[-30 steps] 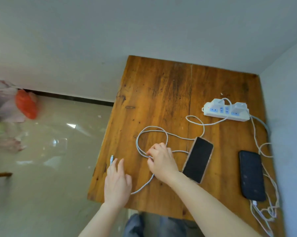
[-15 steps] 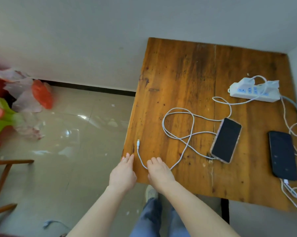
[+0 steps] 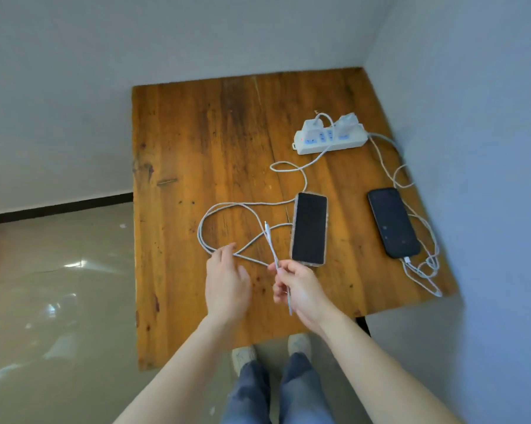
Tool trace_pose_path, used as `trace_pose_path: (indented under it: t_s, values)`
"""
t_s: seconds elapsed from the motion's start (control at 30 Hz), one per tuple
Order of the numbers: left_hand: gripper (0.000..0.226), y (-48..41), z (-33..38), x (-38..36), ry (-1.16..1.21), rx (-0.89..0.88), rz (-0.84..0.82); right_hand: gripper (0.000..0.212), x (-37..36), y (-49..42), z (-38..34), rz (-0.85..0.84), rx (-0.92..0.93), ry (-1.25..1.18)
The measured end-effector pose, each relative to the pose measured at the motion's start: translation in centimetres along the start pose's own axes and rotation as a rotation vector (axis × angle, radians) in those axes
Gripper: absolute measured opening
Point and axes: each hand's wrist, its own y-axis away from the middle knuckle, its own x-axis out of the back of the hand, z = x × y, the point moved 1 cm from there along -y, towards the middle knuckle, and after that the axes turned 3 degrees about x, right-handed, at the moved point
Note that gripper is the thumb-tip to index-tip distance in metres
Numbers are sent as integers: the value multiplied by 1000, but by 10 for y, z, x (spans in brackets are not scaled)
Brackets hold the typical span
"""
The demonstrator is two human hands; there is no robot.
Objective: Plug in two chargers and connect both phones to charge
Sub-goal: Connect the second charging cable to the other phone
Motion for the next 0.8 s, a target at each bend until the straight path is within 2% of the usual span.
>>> trace_pose_path:
  t_s: [0.07,0.13,0.2,0.3,0.4,0.47,0.57,0.7,0.8]
  values:
    - [39,-2,25,-24,51,-61,-26,22,30,6,1,93,-36,-98]
    - [38,-6,46,-47,65,-30,-80,22,56,10,5,149,-102,-141]
    - [41,-12,62,-68,52,23,-161,23,77,10,12,205,-153,-27]
    - [55,-22,79,-92,-14,72,-259,25,100,6,21,286,-128,107]
    - [79,-31,90,-106,-181,117,-240,26,116,5,26,358,-133,121]
    - [83,-34,95,-112,-209,158,-224,25,125,5,29,391,-134,128]
    - [68,-35,100,-116,-127,202,-267,25,136,8,29,392,-111,63]
    - [24,-34,106,-103,2,171,-280,24,149,15,20,378,-57,71]
    - [17,-24,113,-85,135,281,-364,22,153,24,5,353,-53,66]
